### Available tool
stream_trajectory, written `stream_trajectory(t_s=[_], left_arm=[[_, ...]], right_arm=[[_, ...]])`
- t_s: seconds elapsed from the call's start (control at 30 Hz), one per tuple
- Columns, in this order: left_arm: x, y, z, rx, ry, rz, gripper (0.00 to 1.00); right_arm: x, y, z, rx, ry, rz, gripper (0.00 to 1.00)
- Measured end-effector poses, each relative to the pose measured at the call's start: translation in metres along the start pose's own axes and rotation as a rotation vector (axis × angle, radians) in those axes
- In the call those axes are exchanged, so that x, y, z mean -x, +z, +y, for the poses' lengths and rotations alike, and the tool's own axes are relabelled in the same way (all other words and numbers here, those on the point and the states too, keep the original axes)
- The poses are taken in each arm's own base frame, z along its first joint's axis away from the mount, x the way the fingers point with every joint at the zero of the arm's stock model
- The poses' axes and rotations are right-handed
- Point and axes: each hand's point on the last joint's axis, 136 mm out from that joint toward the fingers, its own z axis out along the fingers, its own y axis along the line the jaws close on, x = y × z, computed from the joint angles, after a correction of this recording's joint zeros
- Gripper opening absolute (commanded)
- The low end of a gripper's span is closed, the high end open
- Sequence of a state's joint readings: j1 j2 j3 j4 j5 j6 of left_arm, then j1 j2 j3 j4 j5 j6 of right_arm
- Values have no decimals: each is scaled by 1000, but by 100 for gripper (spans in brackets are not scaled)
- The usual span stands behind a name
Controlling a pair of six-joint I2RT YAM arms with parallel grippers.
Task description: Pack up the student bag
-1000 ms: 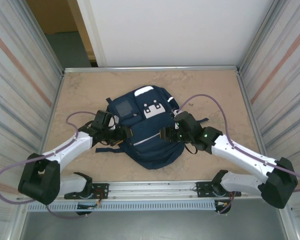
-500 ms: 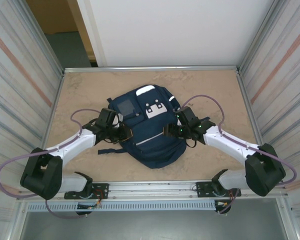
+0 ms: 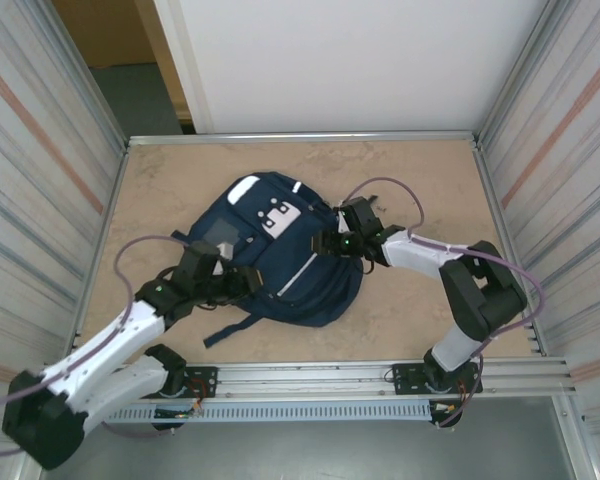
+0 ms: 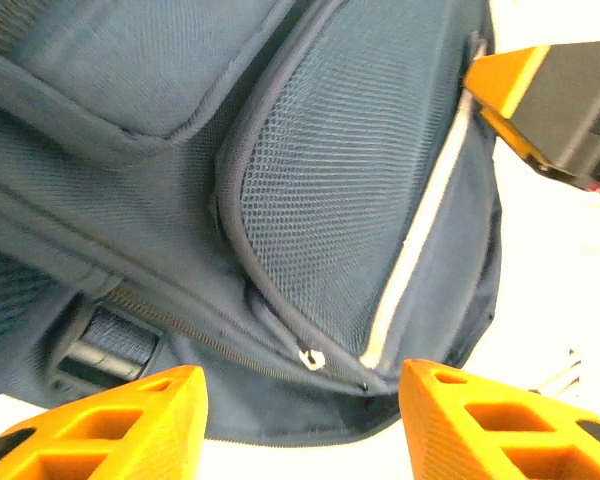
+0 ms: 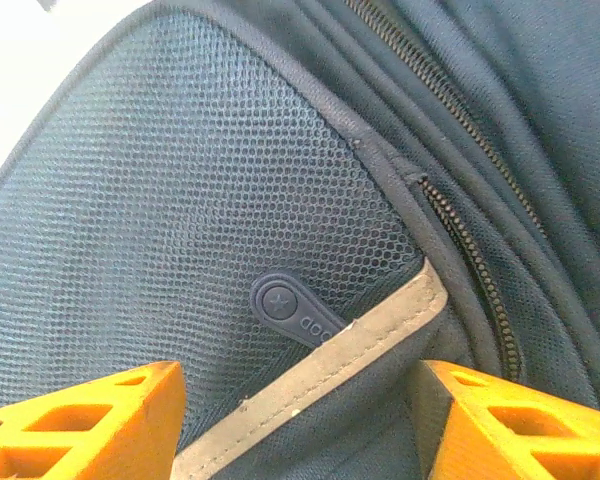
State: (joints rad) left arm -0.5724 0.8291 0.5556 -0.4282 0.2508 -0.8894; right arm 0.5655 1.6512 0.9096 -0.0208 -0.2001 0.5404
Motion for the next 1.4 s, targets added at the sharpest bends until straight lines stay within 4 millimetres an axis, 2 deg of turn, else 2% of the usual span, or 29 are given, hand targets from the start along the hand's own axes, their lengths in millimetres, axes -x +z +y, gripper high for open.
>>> stream_trajectory(t_s=[0.07,0.17,0.27,0.4,0.53,0.67,0.8,0.97,1.03,1.23,1.3,1.33,1.4], left_arm=[[4,-15,1,-10,-5,-45,54],[8,-25,5,-9,-26,-77,52],[8,-19,12,22,-48,-58,50],[3,2,18,65,-71,20,50],[6,20,19,97,-88,70,50],[14,35,13,86,-88,79,49],[18,46,10,72,-88,91,46],[21,52,6,68,-89,90,43],[20,56,7,73,-98,95,35],[19,71,16,107,-86,117,19],[19,70,16,111,-73,117,10],[21,68,14,109,-61,115,1],[26,65,9,97,-41,96,0]], right_arm=[[12,4,6,30,-23,-23,62],[25,1,16,73,-53,-47,62],[38,-9,28,94,-75,-64,62],[45,-40,47,115,-118,-112,63],[34,-71,69,138,-169,-148,64],[2,-83,80,112,-224,-131,64],[-38,-77,69,36,-215,-83,64],[-71,-62,27,-74,-132,-13,64],[-75,-56,21,-92,-109,2,64],[-79,-41,21,-97,-89,32,63],[-76,-36,22,-104,-87,36,62],[-73,-34,22,-105,-87,33,61],[-67,-31,22,-93,-83,28,57]])
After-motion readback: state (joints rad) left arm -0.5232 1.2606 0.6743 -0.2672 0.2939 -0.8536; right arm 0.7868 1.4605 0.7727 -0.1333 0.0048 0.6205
